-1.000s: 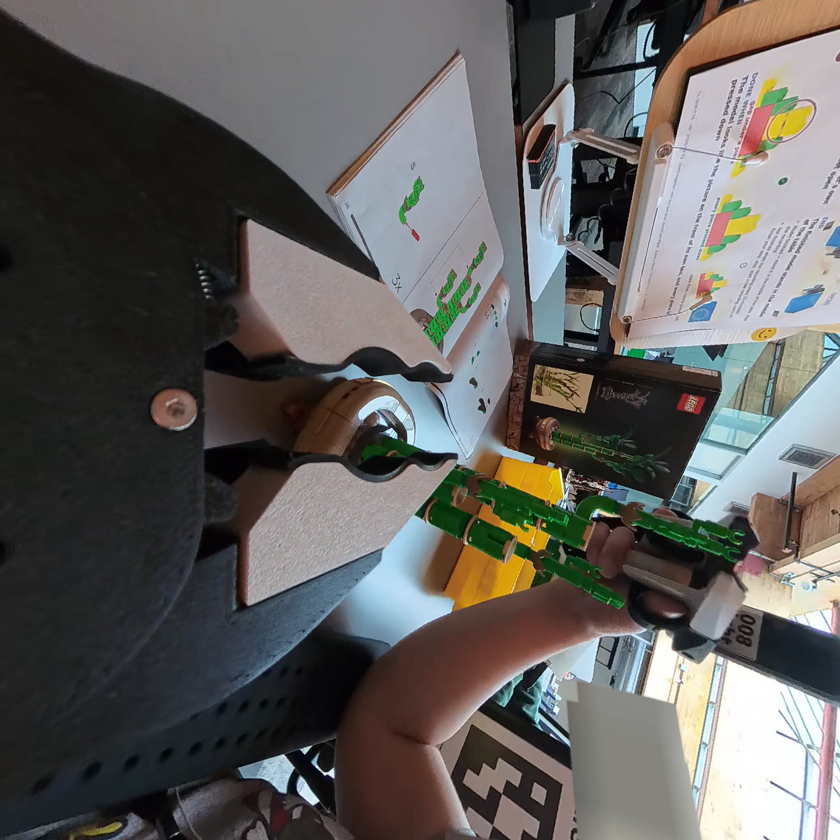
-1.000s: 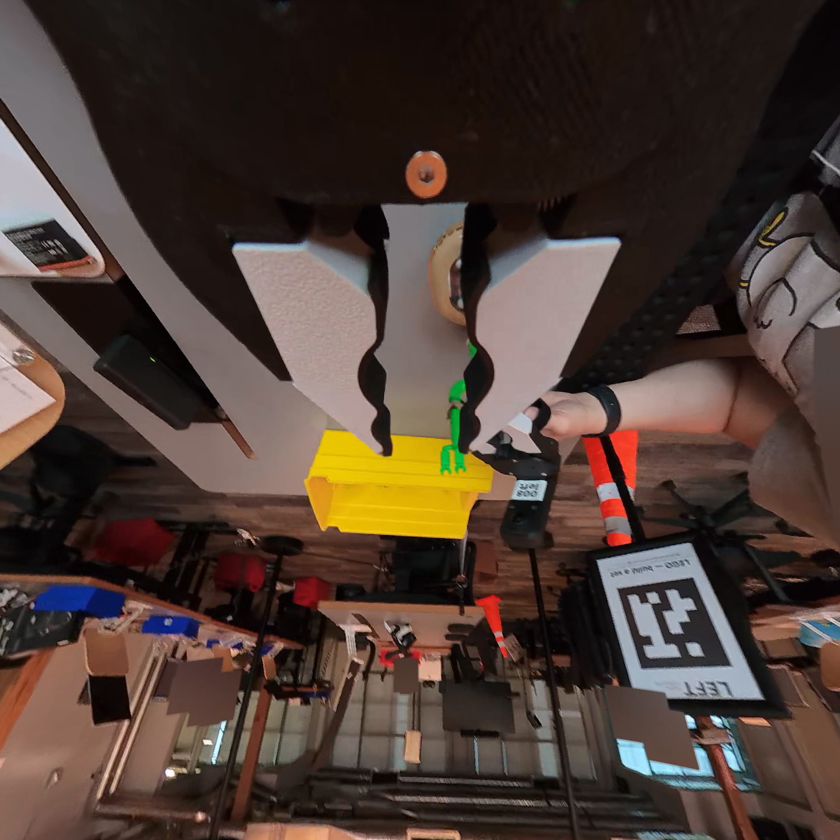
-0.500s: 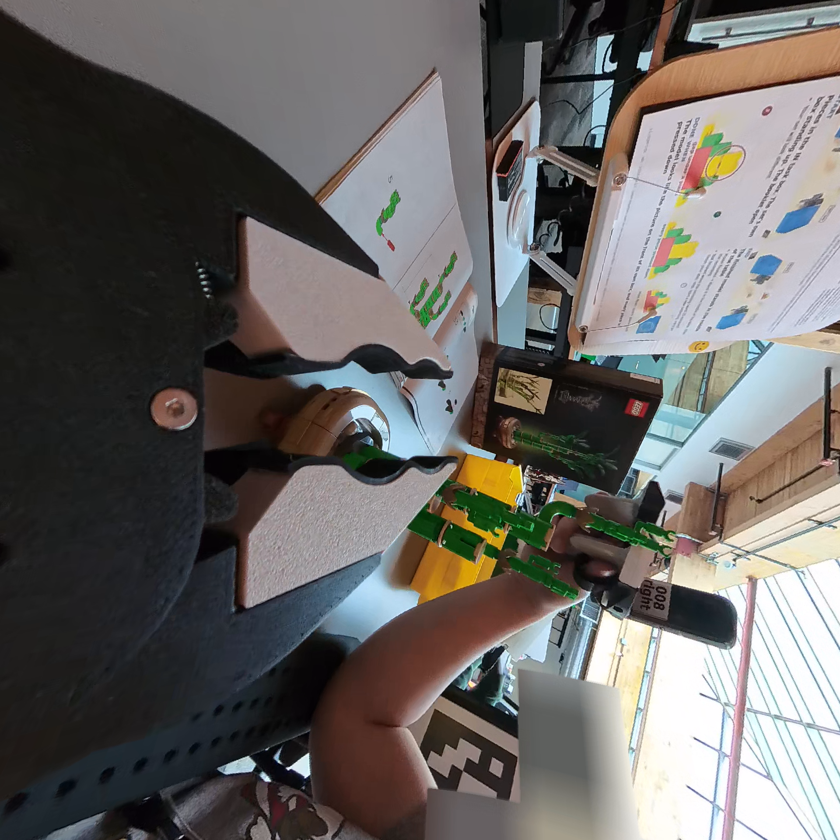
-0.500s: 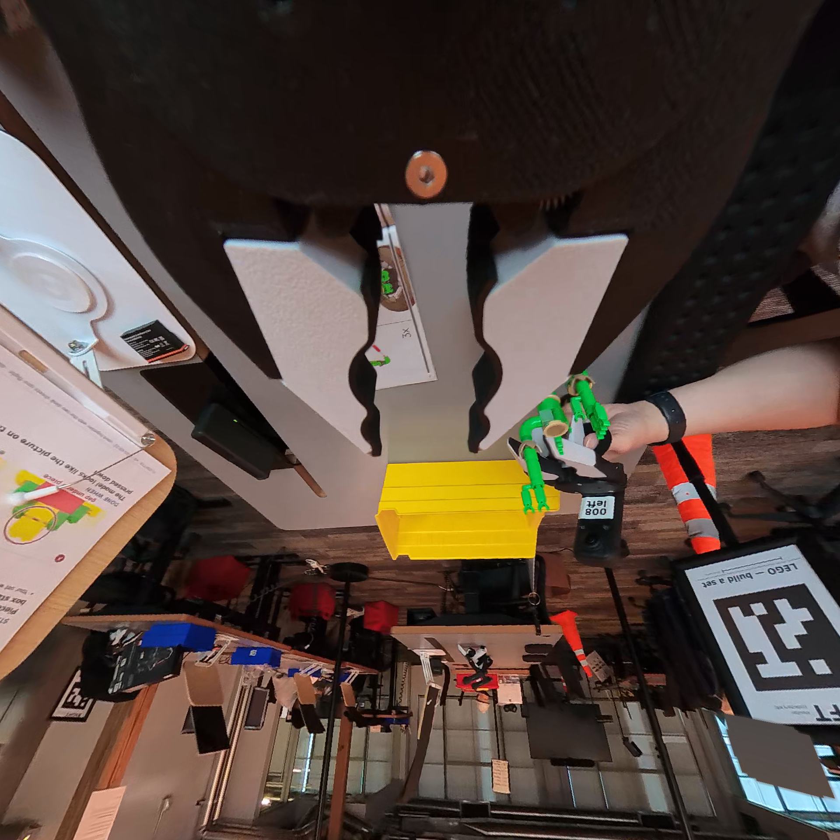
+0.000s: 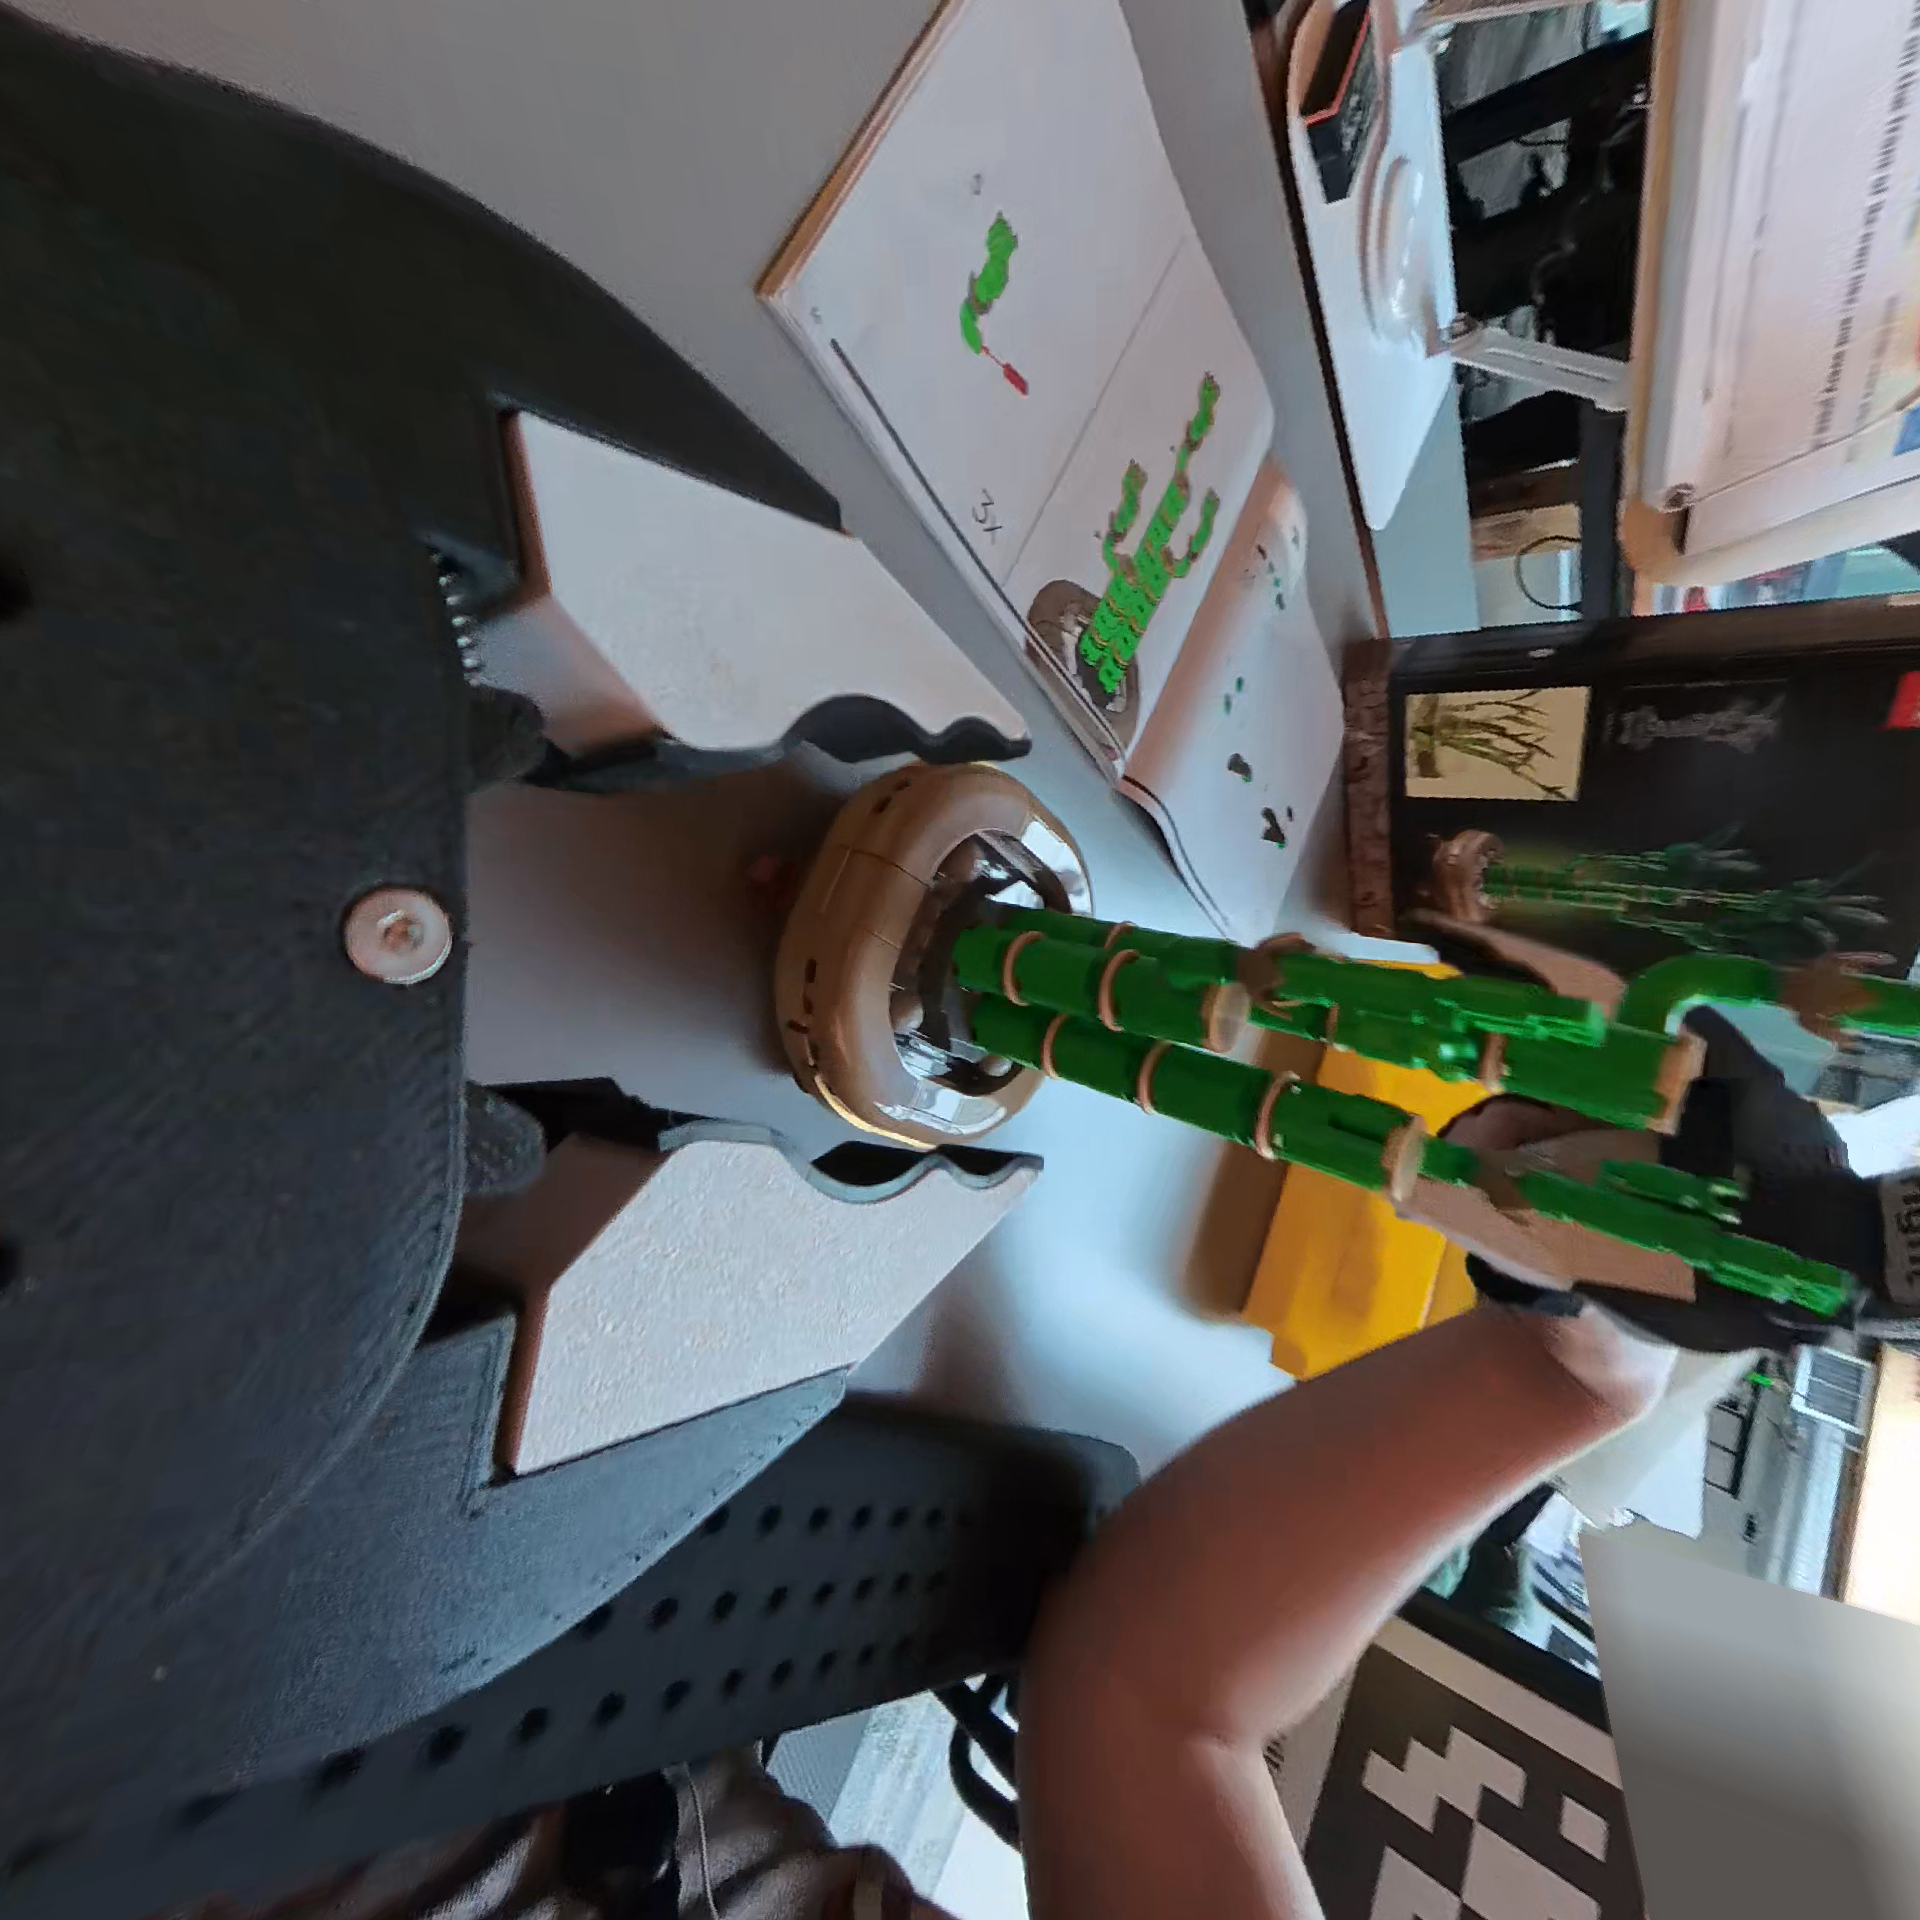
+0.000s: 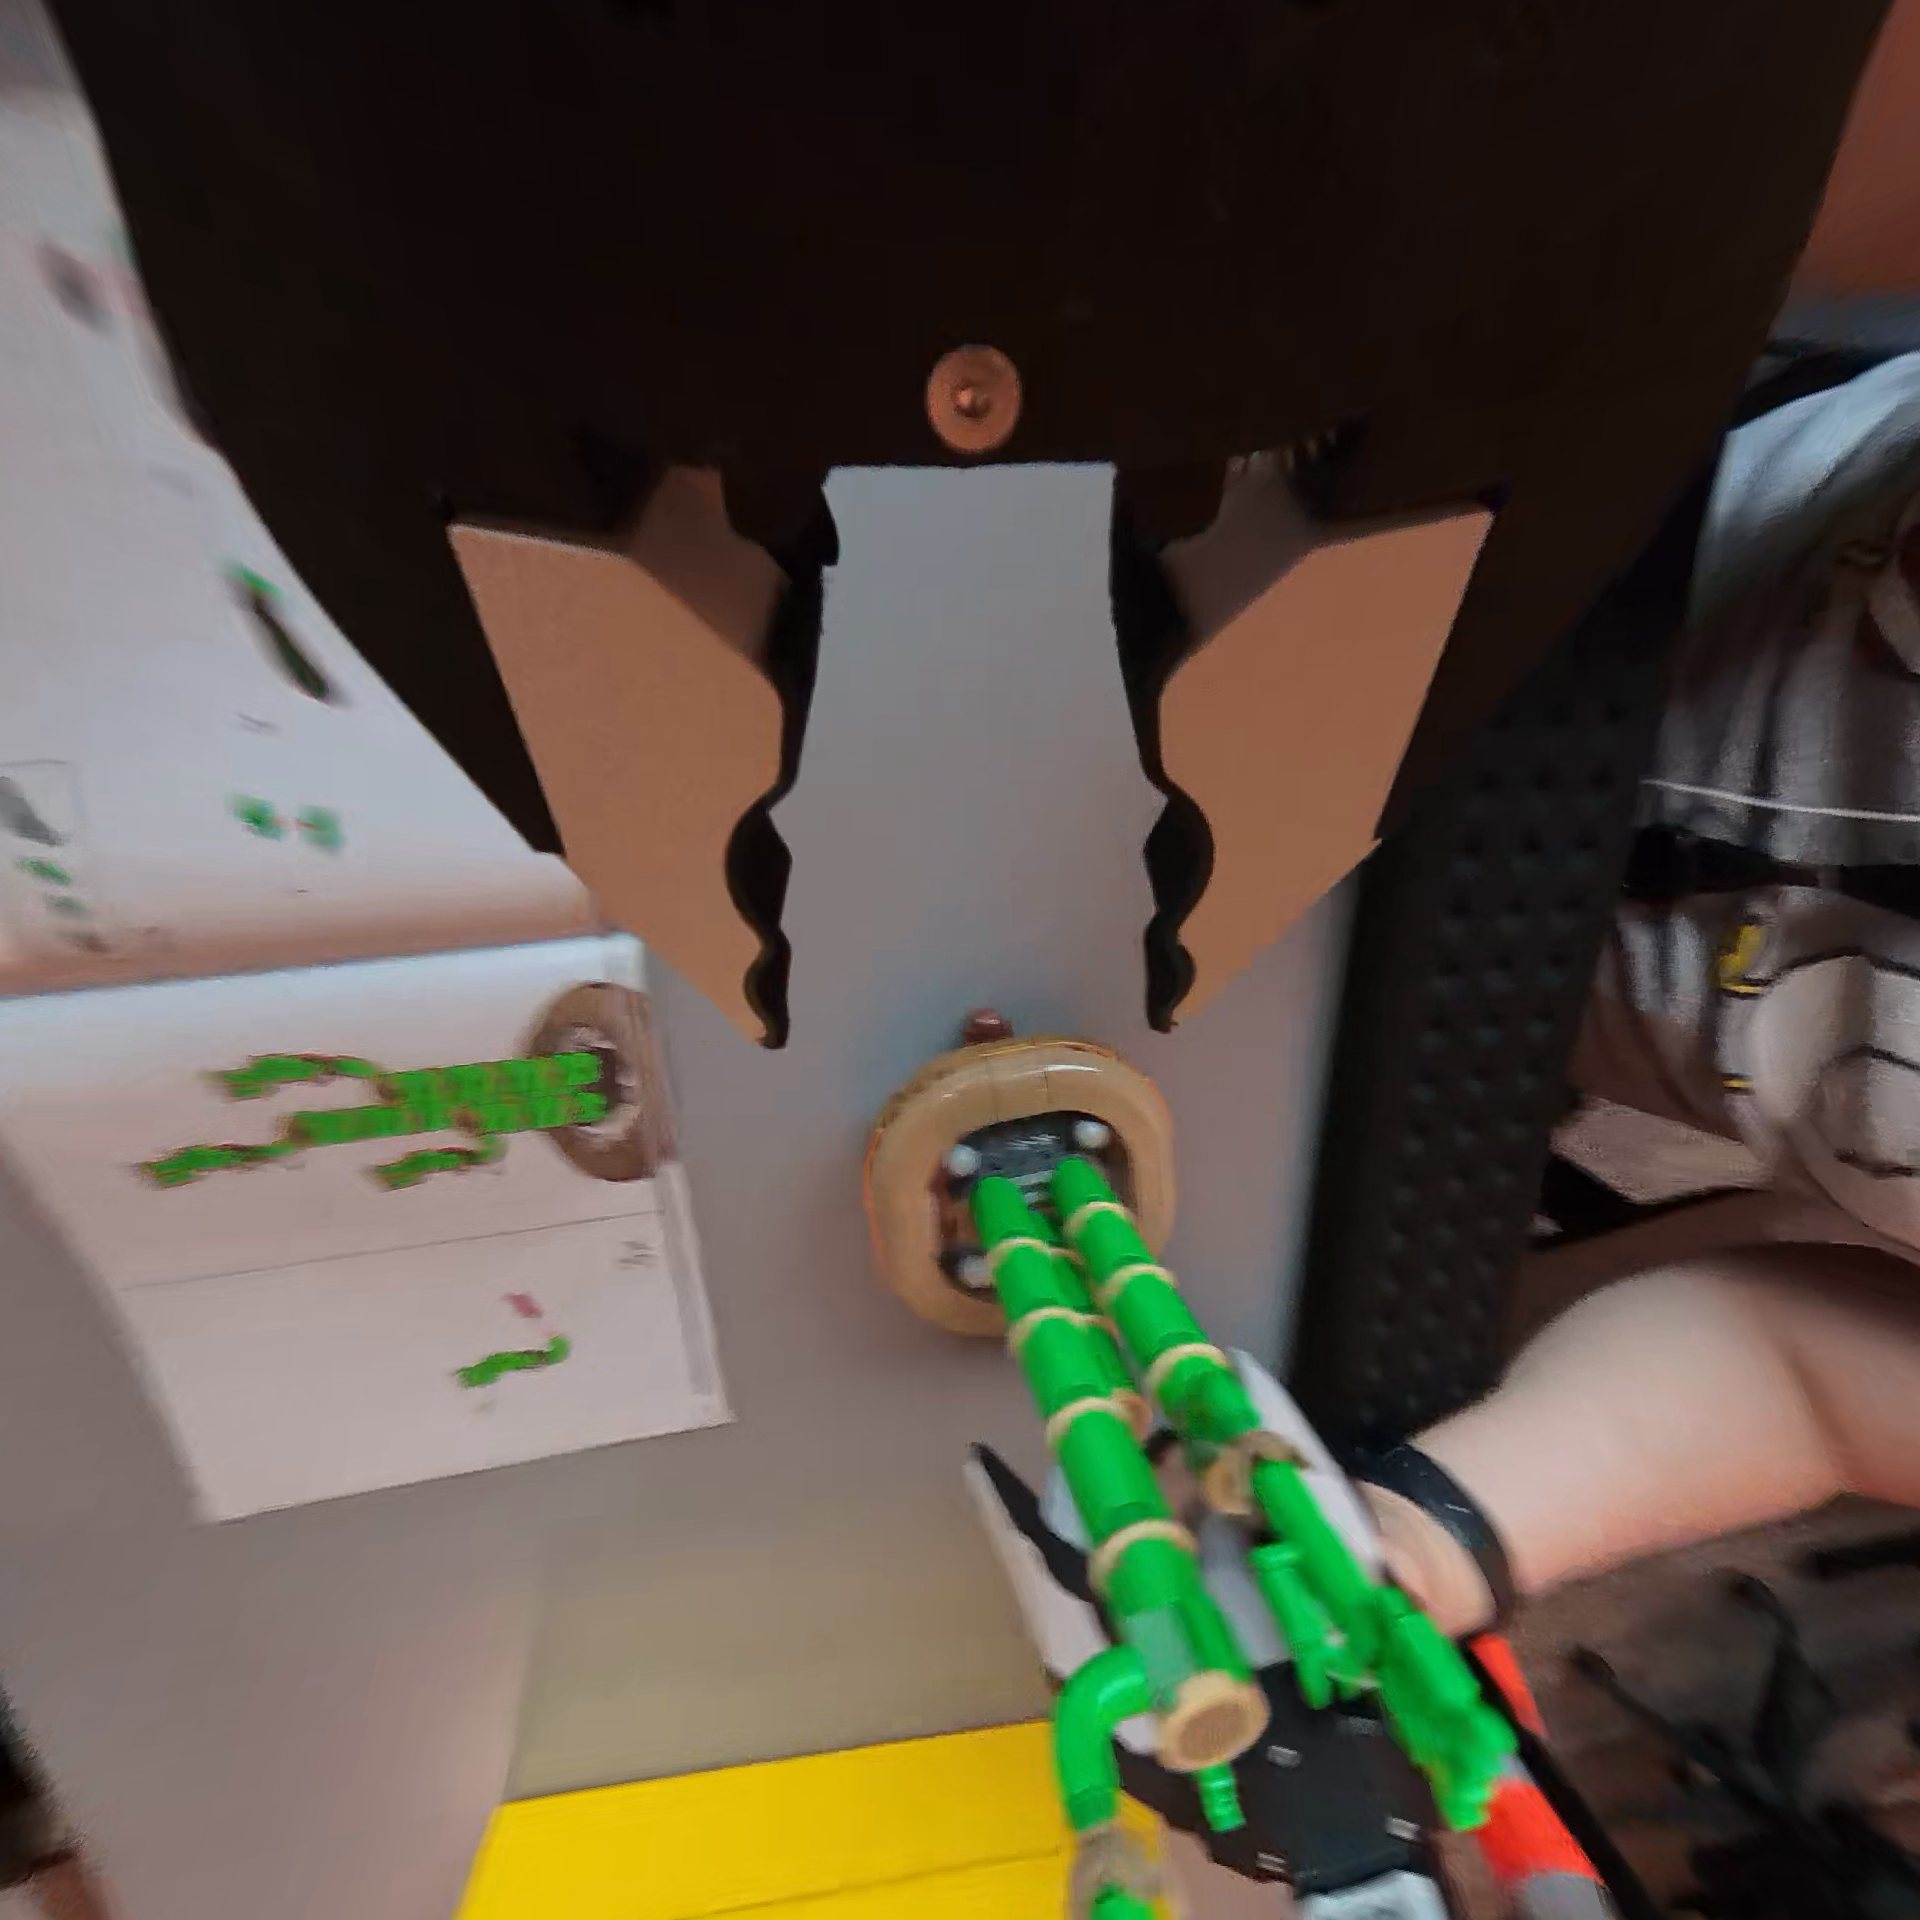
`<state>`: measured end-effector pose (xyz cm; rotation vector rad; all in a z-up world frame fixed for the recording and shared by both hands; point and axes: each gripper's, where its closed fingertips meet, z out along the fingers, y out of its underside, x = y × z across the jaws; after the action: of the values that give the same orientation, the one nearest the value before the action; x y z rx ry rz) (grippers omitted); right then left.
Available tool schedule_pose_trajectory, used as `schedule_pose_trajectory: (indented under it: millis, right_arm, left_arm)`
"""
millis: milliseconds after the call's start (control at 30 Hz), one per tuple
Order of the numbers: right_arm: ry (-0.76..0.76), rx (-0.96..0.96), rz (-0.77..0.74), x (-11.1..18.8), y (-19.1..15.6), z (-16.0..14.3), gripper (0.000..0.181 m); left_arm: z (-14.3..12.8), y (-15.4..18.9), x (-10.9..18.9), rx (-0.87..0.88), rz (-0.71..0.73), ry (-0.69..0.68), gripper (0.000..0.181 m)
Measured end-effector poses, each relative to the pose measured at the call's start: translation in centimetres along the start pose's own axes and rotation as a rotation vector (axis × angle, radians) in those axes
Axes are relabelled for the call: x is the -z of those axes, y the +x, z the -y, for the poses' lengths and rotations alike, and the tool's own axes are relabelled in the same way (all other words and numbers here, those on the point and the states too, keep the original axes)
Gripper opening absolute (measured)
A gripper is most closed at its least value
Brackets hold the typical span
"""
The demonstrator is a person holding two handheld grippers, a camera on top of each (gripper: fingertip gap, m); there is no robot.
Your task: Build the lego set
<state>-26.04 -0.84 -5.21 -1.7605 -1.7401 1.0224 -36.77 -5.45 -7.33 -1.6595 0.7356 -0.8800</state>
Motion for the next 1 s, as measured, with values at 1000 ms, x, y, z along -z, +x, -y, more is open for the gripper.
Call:
schedule_pose_trajectory:
  millis: [1000]
  right_arm:
    - [0.571, 0.111, -0.227, -6.7, -5.1, 4.4, 0.053]
  left_arm:
    - [2.7, 0.5, -0.3, -0.033, -0.224, 0.066, 0.018]
